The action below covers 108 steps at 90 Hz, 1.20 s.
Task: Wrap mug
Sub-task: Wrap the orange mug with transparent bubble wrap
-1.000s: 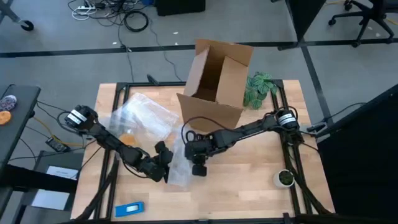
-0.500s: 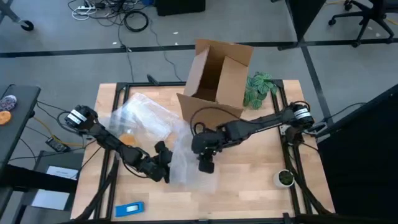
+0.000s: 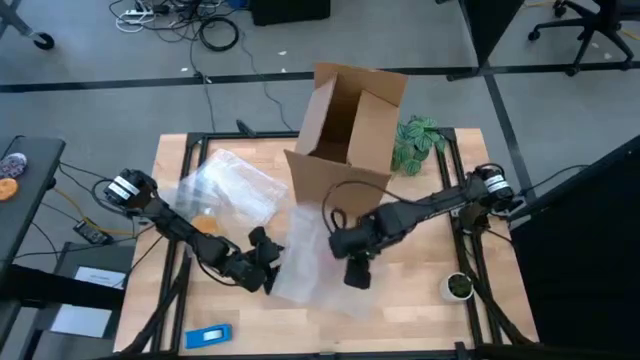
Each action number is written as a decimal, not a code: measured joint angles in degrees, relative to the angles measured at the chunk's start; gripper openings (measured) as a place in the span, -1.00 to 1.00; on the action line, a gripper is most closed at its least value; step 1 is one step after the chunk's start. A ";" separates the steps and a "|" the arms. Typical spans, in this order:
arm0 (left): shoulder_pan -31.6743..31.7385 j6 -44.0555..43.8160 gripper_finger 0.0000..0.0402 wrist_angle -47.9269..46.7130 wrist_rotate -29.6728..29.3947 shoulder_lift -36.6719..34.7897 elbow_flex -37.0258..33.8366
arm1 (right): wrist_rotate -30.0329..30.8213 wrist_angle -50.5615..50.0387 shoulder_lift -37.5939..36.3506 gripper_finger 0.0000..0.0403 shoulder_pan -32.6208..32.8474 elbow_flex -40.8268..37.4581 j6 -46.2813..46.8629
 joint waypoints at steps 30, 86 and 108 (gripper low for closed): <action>0.00 0.28 0.04 1.47 -0.04 0.00 0.00 | 1.93 0.24 -0.10 0.09 3.03 -1.18 5.27; 0.00 1.49 0.04 2.47 -0.04 0.00 0.00 | 1.49 15.06 6.37 -0.13 -5.05 1.19 -8.77; 0.00 2.85 0.04 3.09 -0.04 0.00 0.00 | 2.72 14.84 6.37 -0.14 -4.89 6.02 -11.00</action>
